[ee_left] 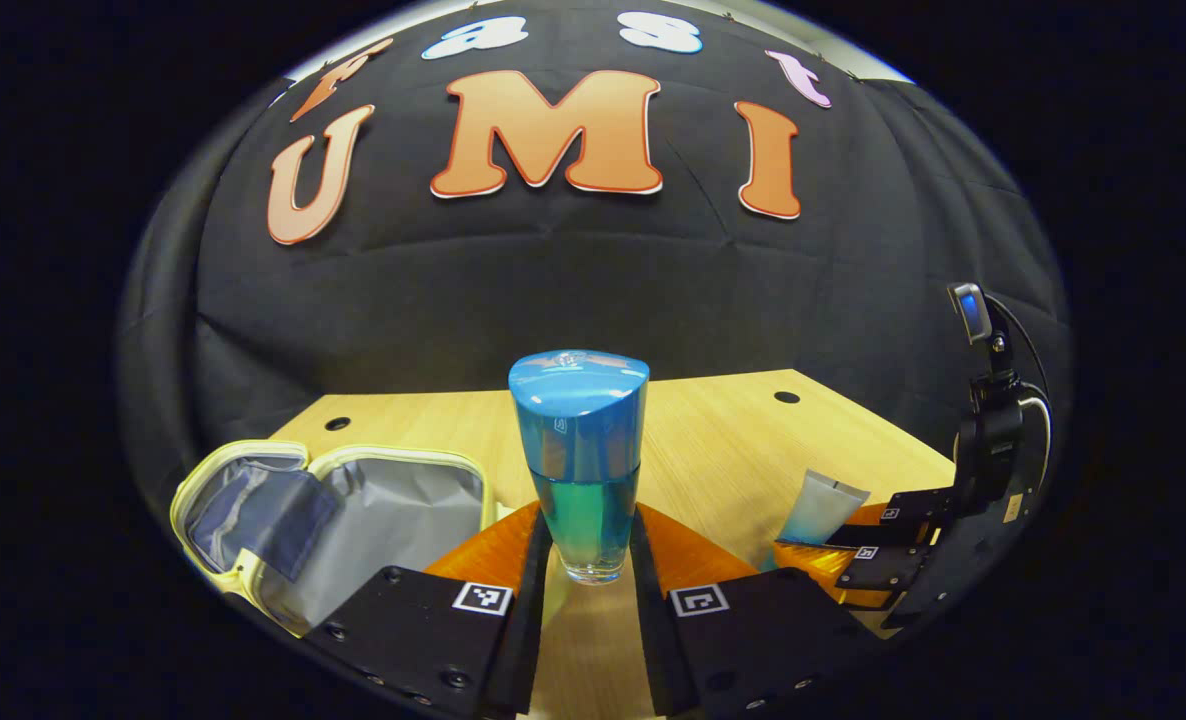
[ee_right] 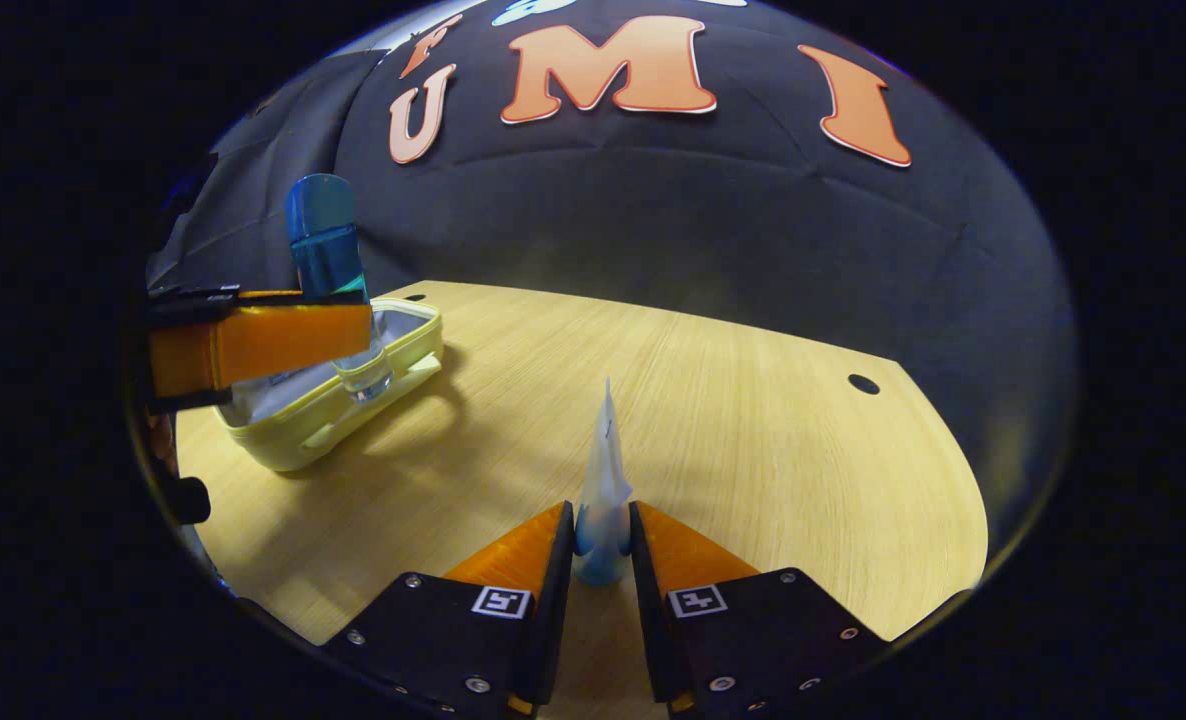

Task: First open the suitcase, pack the skin care products into it, and then close the suitcase.

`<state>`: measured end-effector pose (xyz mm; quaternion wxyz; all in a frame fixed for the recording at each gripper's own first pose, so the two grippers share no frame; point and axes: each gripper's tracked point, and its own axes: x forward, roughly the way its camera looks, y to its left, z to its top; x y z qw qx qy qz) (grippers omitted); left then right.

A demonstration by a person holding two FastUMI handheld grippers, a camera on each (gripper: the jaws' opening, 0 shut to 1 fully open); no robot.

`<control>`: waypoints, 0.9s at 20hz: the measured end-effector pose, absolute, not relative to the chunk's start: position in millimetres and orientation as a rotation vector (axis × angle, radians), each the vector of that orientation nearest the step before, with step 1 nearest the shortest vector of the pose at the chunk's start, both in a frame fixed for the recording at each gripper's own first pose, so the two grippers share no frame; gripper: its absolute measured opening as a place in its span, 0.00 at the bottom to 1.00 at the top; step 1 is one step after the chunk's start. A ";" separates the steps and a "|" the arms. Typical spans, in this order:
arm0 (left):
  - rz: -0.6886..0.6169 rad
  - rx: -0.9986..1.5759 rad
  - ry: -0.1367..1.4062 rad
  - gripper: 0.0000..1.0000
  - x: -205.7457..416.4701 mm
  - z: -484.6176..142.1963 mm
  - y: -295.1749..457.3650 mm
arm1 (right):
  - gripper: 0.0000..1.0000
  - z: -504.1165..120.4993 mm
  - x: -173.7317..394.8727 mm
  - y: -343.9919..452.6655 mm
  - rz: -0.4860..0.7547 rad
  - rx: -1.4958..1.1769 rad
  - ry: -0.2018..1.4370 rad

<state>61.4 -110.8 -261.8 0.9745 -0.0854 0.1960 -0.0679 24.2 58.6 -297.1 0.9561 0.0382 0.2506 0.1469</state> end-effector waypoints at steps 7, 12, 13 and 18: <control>-0.090 -0.149 0.379 0.43 60.8 -225.2 -49.8 | 0.35 -210.2 28.8 72.8 0.307 0.100 0.429; -0.102 -0.156 0.383 0.43 63.4 -199.6 -11.1 | 0.35 -137.5 37.2 88.4 0.304 0.073 0.332; -0.103 -0.159 0.382 0.43 63.2 -197.2 -2.9 | 0.34 -127.2 37.9 95.3 0.311 0.071 0.321; -0.092 -0.184 0.427 0.43 57.2 -202.7 44.5 | 0.35 -94.1 39.2 138.4 0.358 0.084 0.298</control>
